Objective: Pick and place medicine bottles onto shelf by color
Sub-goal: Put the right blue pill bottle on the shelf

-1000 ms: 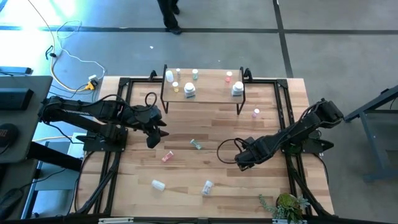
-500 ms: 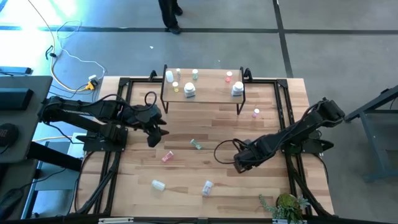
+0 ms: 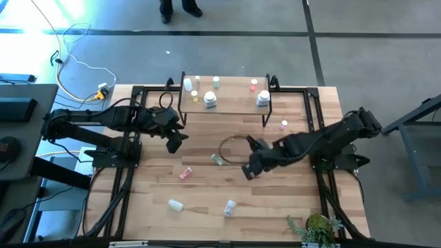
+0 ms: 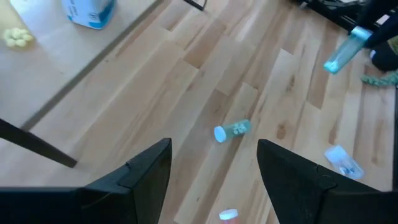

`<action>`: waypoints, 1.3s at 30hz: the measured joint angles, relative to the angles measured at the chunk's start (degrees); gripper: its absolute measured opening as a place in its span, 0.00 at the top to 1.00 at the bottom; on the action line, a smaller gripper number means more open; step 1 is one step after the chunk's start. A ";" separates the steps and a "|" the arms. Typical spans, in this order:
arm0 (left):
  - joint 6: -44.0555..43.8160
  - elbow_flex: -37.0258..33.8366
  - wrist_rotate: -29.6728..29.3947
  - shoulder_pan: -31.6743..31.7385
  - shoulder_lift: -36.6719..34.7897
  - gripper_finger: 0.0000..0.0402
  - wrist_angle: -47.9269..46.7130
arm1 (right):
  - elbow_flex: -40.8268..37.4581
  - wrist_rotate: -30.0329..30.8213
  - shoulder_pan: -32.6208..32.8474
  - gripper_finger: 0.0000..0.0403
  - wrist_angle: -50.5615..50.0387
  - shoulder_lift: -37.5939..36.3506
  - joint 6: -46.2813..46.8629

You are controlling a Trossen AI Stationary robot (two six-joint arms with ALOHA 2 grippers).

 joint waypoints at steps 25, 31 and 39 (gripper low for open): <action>7.16 0.00 -0.07 14.41 0.00 0.43 0.01 | 27.50 -2.08 -39.70 0.74 -5.61 0.00 -51.31; 7.18 0.00 -0.12 17.31 0.00 0.43 0.01 | 30.50 -4.76 -48.90 0.74 -5.82 0.44 -58.46; 7.18 0.00 -0.18 19.88 0.00 0.43 0.01 | 34.18 -11.91 -56.76 0.74 -6.95 4.26 -65.17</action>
